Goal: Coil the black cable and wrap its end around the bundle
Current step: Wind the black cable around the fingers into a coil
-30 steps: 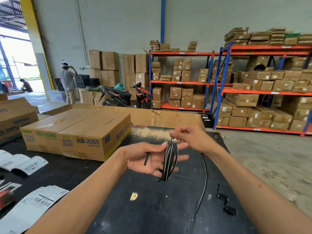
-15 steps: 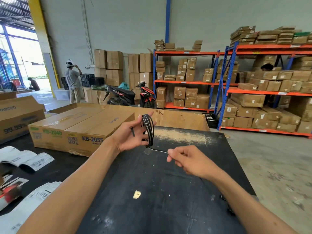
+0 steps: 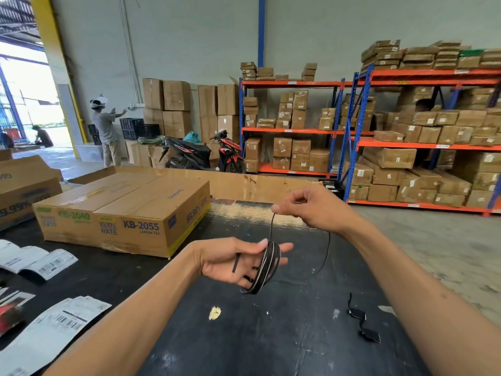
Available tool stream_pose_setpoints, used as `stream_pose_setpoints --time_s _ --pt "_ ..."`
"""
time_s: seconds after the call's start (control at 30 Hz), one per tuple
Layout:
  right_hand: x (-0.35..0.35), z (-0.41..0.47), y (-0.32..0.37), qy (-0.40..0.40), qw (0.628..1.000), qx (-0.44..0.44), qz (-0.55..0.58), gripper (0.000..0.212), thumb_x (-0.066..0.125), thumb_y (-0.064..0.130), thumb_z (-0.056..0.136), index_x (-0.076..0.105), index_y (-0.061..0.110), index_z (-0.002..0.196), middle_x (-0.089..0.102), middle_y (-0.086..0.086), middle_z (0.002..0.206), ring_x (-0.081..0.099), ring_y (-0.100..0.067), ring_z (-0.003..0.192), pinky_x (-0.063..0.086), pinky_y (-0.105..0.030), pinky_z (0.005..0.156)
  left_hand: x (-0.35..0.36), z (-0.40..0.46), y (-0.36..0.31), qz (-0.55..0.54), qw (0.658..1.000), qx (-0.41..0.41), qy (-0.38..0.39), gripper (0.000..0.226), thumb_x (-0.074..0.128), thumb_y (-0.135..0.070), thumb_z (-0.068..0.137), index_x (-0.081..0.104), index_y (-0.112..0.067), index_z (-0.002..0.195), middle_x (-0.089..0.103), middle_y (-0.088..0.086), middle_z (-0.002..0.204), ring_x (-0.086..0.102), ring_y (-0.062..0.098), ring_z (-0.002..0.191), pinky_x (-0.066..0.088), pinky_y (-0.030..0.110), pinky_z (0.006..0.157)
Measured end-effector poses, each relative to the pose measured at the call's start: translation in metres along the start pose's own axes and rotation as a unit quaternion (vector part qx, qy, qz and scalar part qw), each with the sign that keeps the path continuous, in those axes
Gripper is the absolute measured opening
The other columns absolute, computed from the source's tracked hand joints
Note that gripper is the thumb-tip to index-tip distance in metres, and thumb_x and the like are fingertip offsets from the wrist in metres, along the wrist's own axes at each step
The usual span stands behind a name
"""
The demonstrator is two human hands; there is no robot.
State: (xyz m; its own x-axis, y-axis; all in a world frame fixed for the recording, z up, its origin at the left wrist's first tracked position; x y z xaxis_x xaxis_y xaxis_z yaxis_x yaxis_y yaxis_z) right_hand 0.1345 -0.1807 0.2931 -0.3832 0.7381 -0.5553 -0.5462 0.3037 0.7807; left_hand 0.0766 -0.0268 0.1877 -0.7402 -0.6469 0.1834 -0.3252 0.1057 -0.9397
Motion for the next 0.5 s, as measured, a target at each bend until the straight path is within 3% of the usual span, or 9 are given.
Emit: stream_pose_setpoints --time_s 0.13,0.23,0.3,0.4,0.5 --pt "0.005 -0.001 -0.027 -0.031 0.999 0.005 0.010 0.020 0.075 0.041 0.091 0.077 0.028 0.077 0.057 0.023 0.045 0.049 0.007 0.038 0.034 -0.003 0.040 0.017 -0.003 -0.013 -0.038 0.995 0.047 0.082 0.057 0.045 -0.047 0.099 0.031 -0.040 0.154 0.029 -0.007 0.163 0.004 0.034 0.153 0.000 0.052 0.121" --pt "0.016 -0.007 -0.057 -0.026 0.998 0.044 0.038 0.018 0.068 0.034 0.098 0.079 0.023 0.090 0.063 0.017 0.057 0.047 0.001 0.040 0.034 -0.011 0.042 0.021 -0.010 -0.029 -0.040 0.987 0.114 0.102 0.061 0.044 -0.046 0.100 0.024 -0.037 0.157 0.018 -0.001 0.167 0.010 0.037 0.152 0.002 0.058 0.121" --pt "0.028 -0.016 -0.072 -0.016 0.995 0.072 0.066 0.022 0.063 0.035 0.100 0.079 0.020 0.095 0.059 0.008 0.061 0.039 -0.007 0.040 0.032 -0.024 0.042 0.019 -0.015 -0.043 -0.053 0.980 0.166 0.098 0.059 0.042 -0.044 0.102 0.023 -0.035 0.157 0.016 0.003 0.167 0.010 0.039 0.151 0.005 0.061 0.120" --pt "0.045 -0.029 -0.080 -0.009 0.993 0.090 0.076 0.035 0.063 0.052 0.095 0.078 0.020 0.096 0.054 0.006 0.062 0.035 -0.008 0.041 0.031 -0.024 0.041 0.010 -0.022 -0.062 -0.087 0.964 0.239 0.078 0.058 0.038 -0.044 0.103 0.021 -0.035 0.157 0.015 0.010 0.167 0.014 0.042 0.149 0.008 0.064 0.117" --pt "0.059 -0.039 -0.078 0.009 0.991 0.089 0.102 0.028 0.063 0.047 0.099 0.079 0.024 0.098 0.052 0.004 0.066 0.033 -0.009 0.044 0.029 -0.025 0.045 -0.009 -0.024 -0.071 -0.101 0.957 0.272 -0.004 0.054 0.037 -0.046 0.102 0.028 -0.038 0.155 0.020 0.010 0.166 0.000 0.047 0.150 0.000 0.067 0.118"
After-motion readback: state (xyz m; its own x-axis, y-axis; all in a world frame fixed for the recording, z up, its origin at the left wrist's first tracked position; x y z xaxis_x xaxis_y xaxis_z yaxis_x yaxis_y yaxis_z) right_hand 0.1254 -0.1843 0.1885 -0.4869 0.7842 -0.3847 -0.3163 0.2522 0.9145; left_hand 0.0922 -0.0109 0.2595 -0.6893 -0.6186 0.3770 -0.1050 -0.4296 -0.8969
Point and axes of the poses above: each hand's wrist, its own z-axis towards the middle knuckle, its own x-axis out of the palm, y = z × x, the point moved 5 cm from there along z, towards the middle knuckle
